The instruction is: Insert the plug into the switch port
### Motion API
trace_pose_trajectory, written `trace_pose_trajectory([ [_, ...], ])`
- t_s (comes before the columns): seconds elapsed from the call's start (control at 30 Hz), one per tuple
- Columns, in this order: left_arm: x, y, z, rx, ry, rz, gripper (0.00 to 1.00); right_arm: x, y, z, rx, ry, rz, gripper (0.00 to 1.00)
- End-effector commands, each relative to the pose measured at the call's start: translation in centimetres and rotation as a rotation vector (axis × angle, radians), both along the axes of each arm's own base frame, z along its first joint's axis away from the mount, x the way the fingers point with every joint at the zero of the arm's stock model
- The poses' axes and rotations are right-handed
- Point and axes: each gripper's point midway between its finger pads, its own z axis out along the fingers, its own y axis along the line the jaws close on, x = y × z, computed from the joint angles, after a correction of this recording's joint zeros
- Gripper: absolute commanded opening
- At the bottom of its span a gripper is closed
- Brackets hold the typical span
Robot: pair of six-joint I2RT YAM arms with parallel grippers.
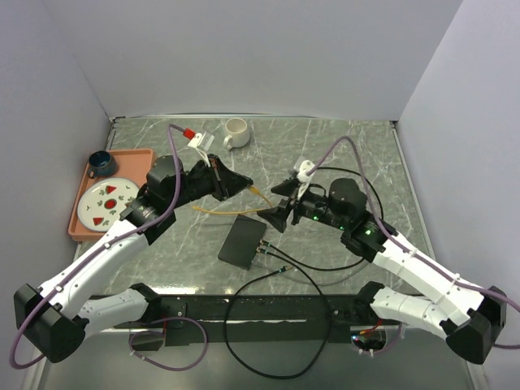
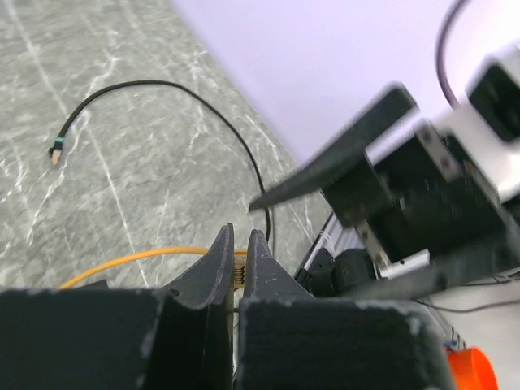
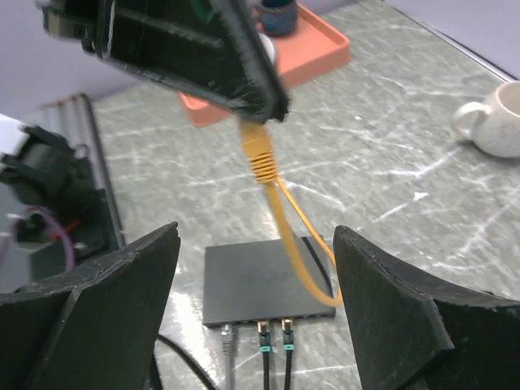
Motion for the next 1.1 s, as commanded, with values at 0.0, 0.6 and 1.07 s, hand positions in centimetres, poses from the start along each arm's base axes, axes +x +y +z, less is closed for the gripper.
trace_pose_trajectory([
  [0.0, 0.8, 0.2, 0.1, 0.012, 0.067, 0.058, 0.01, 2.3, -0.1, 1.2, -0.058, -0.111, -0.164, 0.84],
  [0.6, 0.4, -0.6, -0.6, 0.011, 0.092, 0.02, 0.01, 3.1, 1.2, 1.3, -0.064, -0.171, -0.217, 0.66],
  [1.07, 0.2, -0.5, -0.3, 0.007, 0.091, 0.023, 0.01, 3.1, 2.8, 1.4, -0.032, -0.146, -0.183, 0.48],
])
